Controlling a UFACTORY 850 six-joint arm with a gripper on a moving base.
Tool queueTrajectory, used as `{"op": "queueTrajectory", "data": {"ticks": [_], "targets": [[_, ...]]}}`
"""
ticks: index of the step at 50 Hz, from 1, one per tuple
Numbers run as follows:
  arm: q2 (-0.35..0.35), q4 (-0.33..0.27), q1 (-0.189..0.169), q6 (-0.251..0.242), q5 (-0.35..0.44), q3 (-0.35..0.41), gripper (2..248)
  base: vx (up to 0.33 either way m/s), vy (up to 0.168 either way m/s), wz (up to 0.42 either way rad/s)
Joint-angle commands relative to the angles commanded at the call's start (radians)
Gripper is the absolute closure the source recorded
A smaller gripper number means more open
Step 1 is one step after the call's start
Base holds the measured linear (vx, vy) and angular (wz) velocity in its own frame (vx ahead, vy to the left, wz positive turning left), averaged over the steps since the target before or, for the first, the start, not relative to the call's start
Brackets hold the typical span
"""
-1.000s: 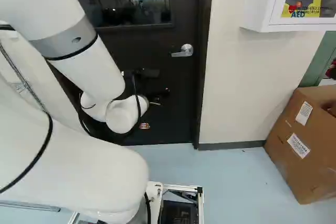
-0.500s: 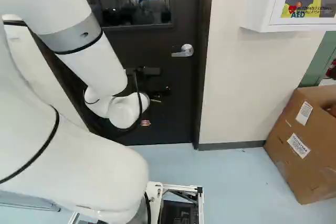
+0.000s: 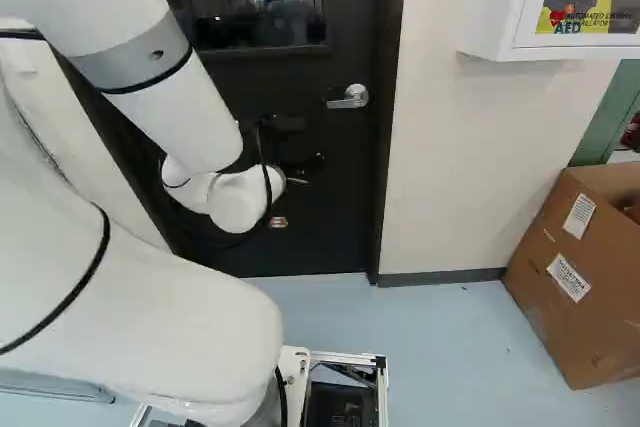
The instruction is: Open the door and move inside
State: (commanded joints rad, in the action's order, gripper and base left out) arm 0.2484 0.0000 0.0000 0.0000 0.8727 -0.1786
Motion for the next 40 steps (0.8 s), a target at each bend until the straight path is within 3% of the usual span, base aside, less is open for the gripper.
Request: {"op": "queueTrajectory", "data": {"ticks": [40], "targets": [[0.021,0.000,-0.001,0.000,0.000,-0.080,3,0.000,0.000,0.000]]}}
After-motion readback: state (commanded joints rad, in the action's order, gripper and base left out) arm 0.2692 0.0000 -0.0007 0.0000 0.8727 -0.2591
